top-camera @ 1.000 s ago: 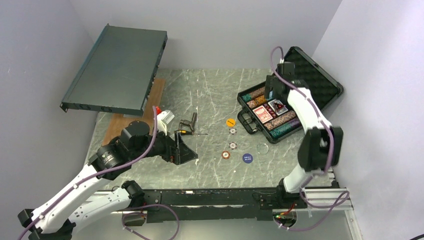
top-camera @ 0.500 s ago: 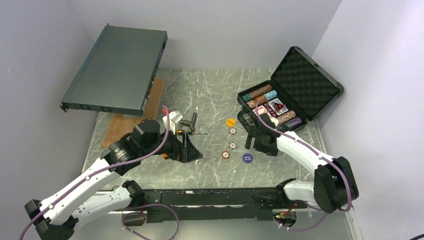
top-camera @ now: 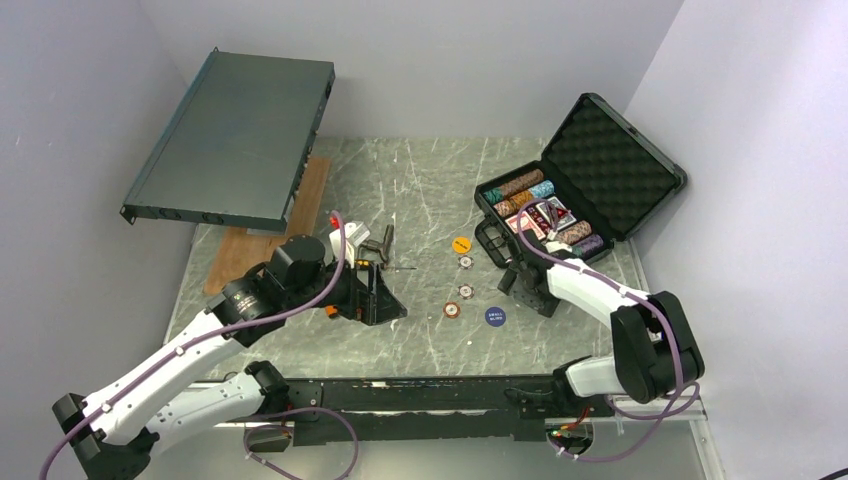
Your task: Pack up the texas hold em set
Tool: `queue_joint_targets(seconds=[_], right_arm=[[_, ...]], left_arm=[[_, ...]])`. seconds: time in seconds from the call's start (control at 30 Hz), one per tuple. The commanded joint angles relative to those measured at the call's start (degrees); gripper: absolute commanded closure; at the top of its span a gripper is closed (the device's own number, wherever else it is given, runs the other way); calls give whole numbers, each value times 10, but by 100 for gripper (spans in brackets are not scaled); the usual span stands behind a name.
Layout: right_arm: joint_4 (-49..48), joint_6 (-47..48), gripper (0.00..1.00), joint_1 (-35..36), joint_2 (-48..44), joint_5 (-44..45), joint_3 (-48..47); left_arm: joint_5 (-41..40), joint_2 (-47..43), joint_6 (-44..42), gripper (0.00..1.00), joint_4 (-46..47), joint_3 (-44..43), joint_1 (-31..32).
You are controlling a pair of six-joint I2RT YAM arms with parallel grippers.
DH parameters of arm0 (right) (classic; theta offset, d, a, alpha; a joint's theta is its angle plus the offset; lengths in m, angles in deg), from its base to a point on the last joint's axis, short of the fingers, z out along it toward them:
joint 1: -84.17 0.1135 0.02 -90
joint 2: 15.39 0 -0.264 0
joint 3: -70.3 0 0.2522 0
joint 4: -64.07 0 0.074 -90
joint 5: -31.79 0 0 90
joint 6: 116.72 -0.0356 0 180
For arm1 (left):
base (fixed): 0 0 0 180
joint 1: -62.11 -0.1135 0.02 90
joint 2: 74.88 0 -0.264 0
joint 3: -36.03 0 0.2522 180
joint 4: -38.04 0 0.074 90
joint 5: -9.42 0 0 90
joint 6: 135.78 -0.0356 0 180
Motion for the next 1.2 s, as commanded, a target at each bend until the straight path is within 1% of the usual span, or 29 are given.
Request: queue_joint_targets(seconds=[0.0, 0.2, 0.27, 0.3, 0.43, 0.53, 0.67, 0.73, 0.83, 0.9, 1.0, 1.1, 1.17], right_arm=[[-38, -21, 15, -16, 15, 20, 8], [-39, -8, 21, -18, 31, 33, 3], [-39, -3, 25, -18, 34, 36, 0], [-40, 1, 29, -18, 36, 34, -3], [-44, 15, 37, -16, 39, 28, -9], [-49, 31, 54, -11, 38, 21, -11], [-54, 64, 78, 21, 24, 2, -27], [-52, 73, 99, 29, 18, -12, -37], [-64, 94, 100, 37, -6, -45, -48], [-93, 117, 100, 38, -30, -72, -50], [-122, 157, 100, 34, -52, -66, -66], [-129, 195, 100, -3, -39, -42, -110], [-136, 212, 100, -49, -18, -59, -151]], left_arm=[[-5, 6, -19, 1, 1, -28, 1], [-13, 5, -18, 1, 0, -26, 1], [-10, 7, -15, 1, 6, -23, 1], [-9, 8, -14, 1, 6, -23, 1], [-9, 7, -13, 1, 10, -21, 1], [-11, 4, -11, 1, 12, -17, 1], [-14, 4, -13, 1, 9, -19, 1], [-15, 5, -16, 1, 6, -22, 1], [-18, 8, -18, 1, 2, -27, 1], [-19, 10, -19, 1, 0, -29, 1], [-21, 12, -20, 1, -2, -30, 1], [-23, 11, -19, 1, -4, -32, 0], [-23, 11, -19, 1, -7, -36, 1]])
